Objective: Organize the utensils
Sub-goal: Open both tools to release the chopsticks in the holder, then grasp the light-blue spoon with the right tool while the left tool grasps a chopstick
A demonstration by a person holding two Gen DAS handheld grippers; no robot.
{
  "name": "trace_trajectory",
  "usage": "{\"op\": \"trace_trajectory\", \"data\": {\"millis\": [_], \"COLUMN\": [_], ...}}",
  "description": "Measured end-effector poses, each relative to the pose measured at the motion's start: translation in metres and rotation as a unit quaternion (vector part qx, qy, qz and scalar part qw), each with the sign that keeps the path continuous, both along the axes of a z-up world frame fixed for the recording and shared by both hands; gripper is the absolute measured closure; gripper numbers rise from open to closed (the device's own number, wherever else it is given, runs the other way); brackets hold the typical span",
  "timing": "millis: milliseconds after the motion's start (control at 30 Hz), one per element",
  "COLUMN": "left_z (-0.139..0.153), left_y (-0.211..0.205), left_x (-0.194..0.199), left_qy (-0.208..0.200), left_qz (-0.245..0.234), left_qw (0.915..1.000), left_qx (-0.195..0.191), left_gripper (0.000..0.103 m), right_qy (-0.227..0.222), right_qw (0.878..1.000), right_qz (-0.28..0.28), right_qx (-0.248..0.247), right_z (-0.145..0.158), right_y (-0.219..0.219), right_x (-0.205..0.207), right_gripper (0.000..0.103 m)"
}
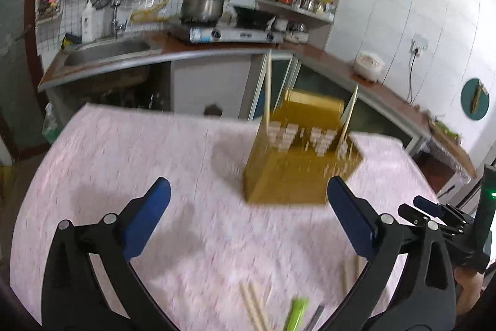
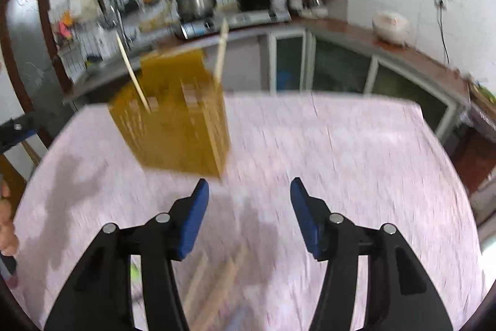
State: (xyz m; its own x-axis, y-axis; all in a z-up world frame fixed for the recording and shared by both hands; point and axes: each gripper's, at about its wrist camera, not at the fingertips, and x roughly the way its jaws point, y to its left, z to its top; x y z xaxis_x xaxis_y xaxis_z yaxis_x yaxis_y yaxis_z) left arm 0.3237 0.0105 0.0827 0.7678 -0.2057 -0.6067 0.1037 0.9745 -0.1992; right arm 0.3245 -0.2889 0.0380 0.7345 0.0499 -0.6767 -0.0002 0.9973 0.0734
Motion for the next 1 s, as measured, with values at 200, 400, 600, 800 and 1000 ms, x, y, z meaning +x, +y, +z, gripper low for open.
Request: {"op": "trace_trajectory", "data": {"millis": [200, 400, 600, 800, 1000], "left_z": [-0.051, -0.087, -0.107, -0.114, -0.116], "left_y": [0.003, 0.0, -0.01, -0.018, -0.02], "left_x": [-0.034, -0.046, -0.062, -0.073, -0.071], "left_qy": [0.066, 0.115, 0.132, 0.14, 0.147], "left_qz": [0.005, 0.003, 0.003, 0.003, 0.0], "left_qw": [0.9978, 0.9934, 0.9907, 0.9885, 0.9881], "left_qx": [0.006, 0.01, 0.03, 0.058, 0.046], "left_gripper": [0.005, 0.005, 0.005, 0.037, 0.047], "right_qy": [0.044, 0.071, 0.086, 0.081, 0.093], "right_qw": [0.999, 0.997, 0.996, 0.996, 0.995], "right_qz": [-0.016, -0.023, -0.034, -0.042, -0.035], "right_qx": [0.009, 0.003, -0.004, -0.018, -0.011], "right_z": [-0.041, -0.061, -0.072, -0.077, -0.081], "right_y": [-0.012, -0.01, -0.003, 0.009, 0.016], "right_x": [-0.027, -0.04, -0.054, -0.07, -0.076], "right_gripper": [0.049, 0.049, 0.049, 0.056, 0.075]}}
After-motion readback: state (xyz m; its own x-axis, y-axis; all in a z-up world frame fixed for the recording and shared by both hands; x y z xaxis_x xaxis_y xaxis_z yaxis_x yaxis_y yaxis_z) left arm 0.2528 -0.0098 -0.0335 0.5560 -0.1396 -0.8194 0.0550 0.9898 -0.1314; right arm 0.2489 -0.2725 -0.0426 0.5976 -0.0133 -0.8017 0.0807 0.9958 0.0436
